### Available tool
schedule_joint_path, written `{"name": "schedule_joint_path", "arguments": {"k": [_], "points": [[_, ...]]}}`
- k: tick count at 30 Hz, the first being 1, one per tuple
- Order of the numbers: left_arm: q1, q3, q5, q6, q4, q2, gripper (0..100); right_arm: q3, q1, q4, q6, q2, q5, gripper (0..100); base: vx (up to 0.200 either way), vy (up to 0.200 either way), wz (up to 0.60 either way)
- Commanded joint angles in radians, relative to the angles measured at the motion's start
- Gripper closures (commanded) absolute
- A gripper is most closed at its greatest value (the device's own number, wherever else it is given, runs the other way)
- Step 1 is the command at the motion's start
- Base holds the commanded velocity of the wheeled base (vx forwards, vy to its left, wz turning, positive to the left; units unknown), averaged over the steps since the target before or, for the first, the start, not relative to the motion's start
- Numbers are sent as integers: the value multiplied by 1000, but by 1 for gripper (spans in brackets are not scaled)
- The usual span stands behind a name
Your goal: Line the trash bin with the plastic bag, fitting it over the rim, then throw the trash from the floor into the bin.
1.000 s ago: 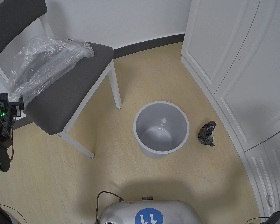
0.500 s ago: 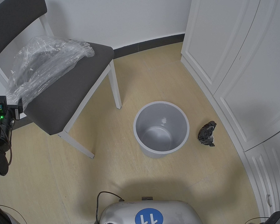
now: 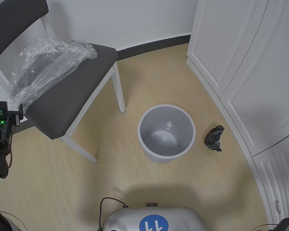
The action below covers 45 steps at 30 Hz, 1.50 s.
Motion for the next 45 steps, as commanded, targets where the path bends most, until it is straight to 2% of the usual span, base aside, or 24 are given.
{"name": "schedule_joint_path", "arguments": {"k": [1,8,19,22,34,35,45], "points": [[7,-28,10,-3,-5,29,0,0,0,-1,0,0,0,0,0,0,0],[-9,-62,12,-29,-27,36,0,0,0,-2,0,-3,0,0,0,0,0],[-101,-126,33,-127,-48,59,0,0,0,-4,0,-3,0,0,0,0,0],[-106,-134,56,-130,-50,71,0,0,0,-4,0,-3,0,0,0,0,0],[-106,-126,58,-127,-51,69,0,0,0,-4,-2,-3,0,0,0,0,0],[-106,-126,58,-127,-51,66,100,0,0,-4,-2,-3,0,0,0,0,0],[-134,-120,55,-133,-65,63,100,-2,0,-7,0,2,2,0,0,0,0]]}}
